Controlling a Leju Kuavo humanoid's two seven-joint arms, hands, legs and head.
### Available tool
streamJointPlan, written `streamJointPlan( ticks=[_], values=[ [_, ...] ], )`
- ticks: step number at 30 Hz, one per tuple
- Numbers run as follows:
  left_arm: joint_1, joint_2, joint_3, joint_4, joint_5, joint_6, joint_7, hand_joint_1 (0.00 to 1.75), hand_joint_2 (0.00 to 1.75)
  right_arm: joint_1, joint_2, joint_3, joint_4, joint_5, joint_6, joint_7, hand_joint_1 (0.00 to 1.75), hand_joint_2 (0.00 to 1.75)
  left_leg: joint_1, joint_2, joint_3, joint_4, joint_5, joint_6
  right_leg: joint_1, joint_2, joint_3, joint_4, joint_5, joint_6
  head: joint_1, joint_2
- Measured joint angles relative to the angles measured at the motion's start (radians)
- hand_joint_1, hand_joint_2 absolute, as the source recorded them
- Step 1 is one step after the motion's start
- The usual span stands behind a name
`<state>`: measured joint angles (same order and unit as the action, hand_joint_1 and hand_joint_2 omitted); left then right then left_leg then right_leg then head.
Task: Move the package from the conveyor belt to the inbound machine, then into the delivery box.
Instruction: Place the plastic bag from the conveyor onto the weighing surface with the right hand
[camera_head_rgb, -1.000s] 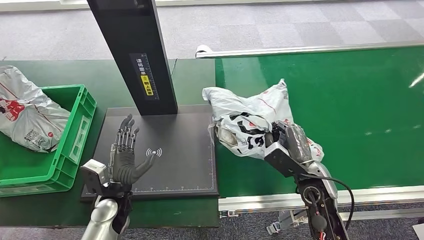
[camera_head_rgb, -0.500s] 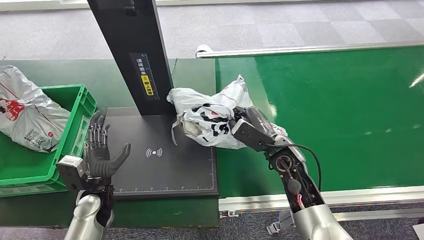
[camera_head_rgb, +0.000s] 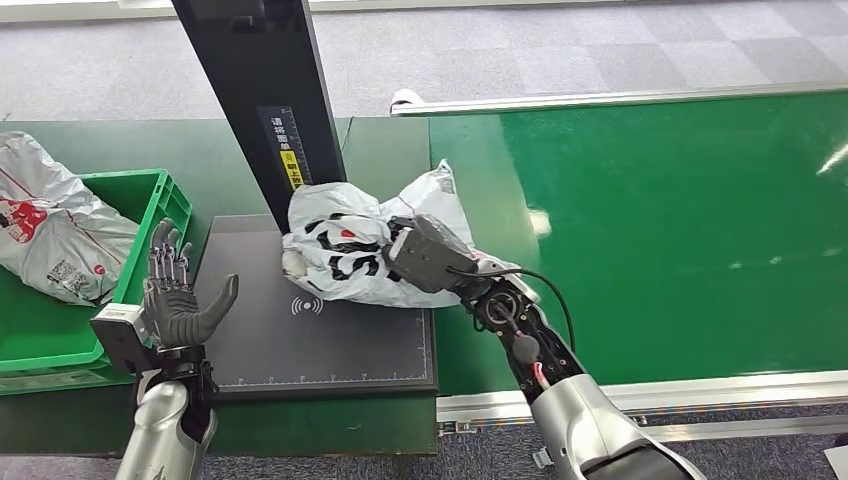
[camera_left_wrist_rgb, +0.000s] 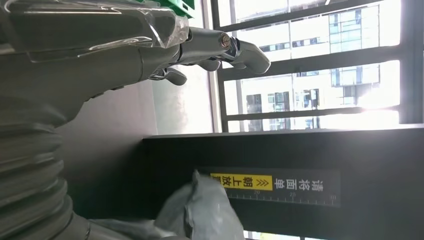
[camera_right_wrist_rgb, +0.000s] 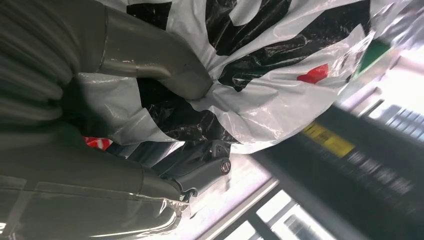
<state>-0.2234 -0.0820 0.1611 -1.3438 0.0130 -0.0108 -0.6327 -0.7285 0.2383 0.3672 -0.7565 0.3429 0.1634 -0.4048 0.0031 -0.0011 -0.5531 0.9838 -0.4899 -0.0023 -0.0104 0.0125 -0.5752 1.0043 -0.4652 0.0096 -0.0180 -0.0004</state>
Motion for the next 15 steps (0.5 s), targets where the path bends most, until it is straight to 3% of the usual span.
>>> streamJointPlan(
  ticks=[5, 13, 15],
  values=[
    [-0.006, -0.004, 0.021, 0.002, -0.01, -0.001, 0.0, 0.0, 1.75, -0.044, 0.075, 0.069, 0.035, -0.058, 0.012, 0.025, 1.75, 1.75, 0.001, 0.0, 0.0, 0.0, 0.0, 0.0, 0.001, 0.0, 0.0, 0.0, 0.0, 0.0, 0.0, 0.0],
    [-0.014, -0.005, 0.037, 0.014, -0.025, -0.015, 0.004, 0.0, 1.75, -0.071, 0.108, 0.154, 0.06, -0.147, 0.015, 0.049, 1.75, 1.75, 0.001, 0.0, 0.0, 0.0, 0.0, 0.0, 0.001, 0.0, 0.0, 0.0, 0.0, 0.0, 0.0, 0.0],
    [-0.022, -0.006, 0.04, 0.021, -0.031, -0.02, 0.005, 0.0, 1.75, -0.076, 0.109, 0.2, 0.06, -0.205, 0.007, 0.067, 0.87, 1.75, 0.001, 0.0, 0.0, 0.0, 0.0, 0.0, 0.001, 0.0, 0.0, 0.0, 0.0, 0.0, 0.0, 0.0]
  ],
)
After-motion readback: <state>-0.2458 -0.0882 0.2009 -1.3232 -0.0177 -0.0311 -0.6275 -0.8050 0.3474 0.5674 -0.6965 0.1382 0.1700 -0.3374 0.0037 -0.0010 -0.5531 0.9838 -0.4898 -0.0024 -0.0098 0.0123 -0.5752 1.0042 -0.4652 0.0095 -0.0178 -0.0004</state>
